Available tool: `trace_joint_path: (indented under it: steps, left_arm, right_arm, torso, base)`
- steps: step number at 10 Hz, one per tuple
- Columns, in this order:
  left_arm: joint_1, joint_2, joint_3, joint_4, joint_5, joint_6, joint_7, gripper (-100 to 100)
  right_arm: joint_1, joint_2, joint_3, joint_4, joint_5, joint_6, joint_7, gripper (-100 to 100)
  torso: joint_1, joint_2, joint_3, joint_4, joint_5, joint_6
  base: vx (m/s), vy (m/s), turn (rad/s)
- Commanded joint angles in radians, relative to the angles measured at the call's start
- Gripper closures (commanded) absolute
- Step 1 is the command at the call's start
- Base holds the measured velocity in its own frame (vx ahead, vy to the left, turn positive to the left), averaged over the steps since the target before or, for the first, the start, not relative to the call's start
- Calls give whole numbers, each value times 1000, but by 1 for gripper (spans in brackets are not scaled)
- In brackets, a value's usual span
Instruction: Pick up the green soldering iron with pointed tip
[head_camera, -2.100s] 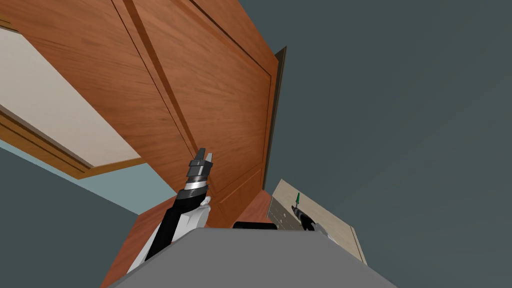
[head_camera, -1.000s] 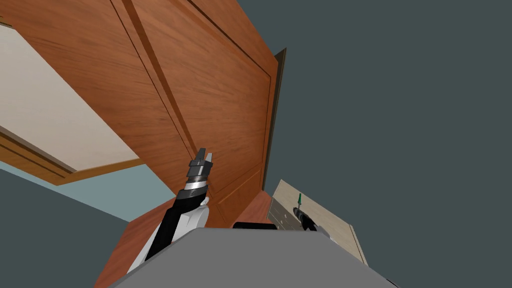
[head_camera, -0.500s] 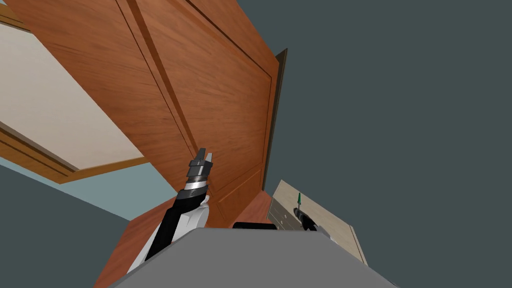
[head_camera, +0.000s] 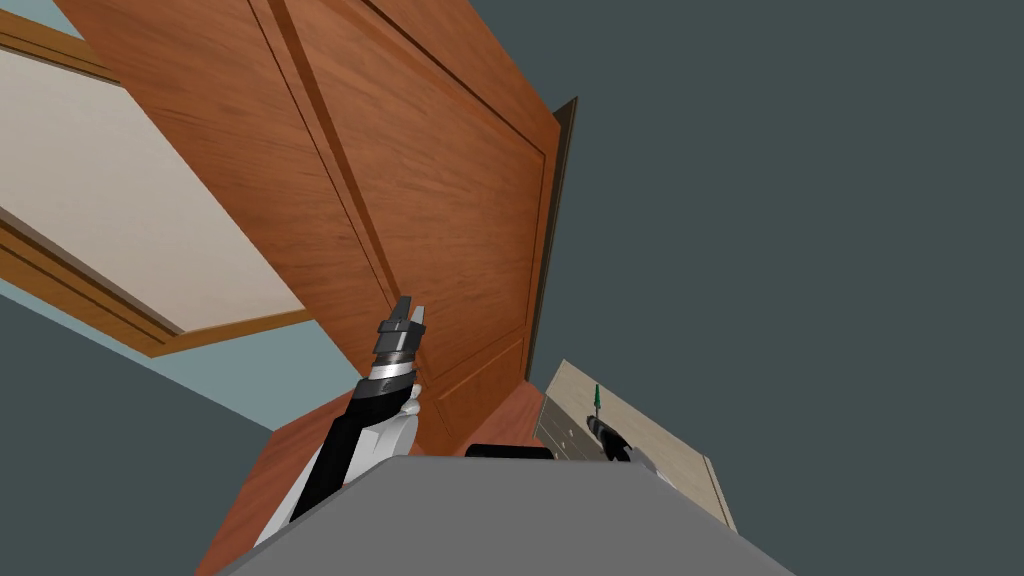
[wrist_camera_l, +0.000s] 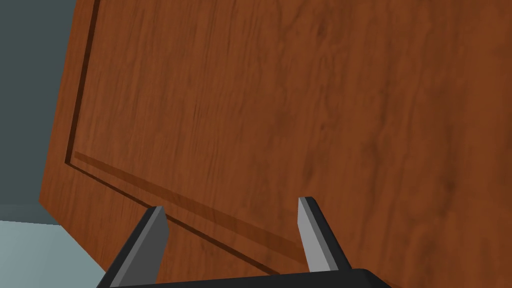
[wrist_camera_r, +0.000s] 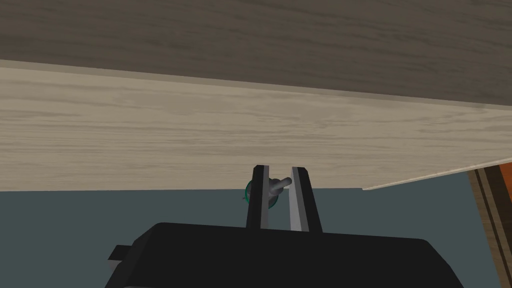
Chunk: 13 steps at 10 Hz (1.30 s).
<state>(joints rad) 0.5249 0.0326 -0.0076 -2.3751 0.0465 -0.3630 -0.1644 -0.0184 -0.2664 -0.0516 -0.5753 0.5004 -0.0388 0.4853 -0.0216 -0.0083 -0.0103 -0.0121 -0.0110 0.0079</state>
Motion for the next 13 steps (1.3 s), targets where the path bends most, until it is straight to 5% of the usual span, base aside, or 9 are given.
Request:
trace_joint_path:
  steps: [1, 13]
  left_arm:
    - [0, 0, 0, 0, 0, 0, 0, 0]
    - [0, 0, 0, 0, 0, 0, 0, 0]
  right_arm:
    - [7, -2, 17, -19, 17, 19, -50, 100]
    - [67, -26, 166, -191, 199, 188, -369, 100]
  torso:
    - [0, 0, 0, 0, 0, 0]
    - [1, 0, 0, 0, 0, 1]
  base:
    - [-15, -17, 51]
    - [-15, -18, 53]
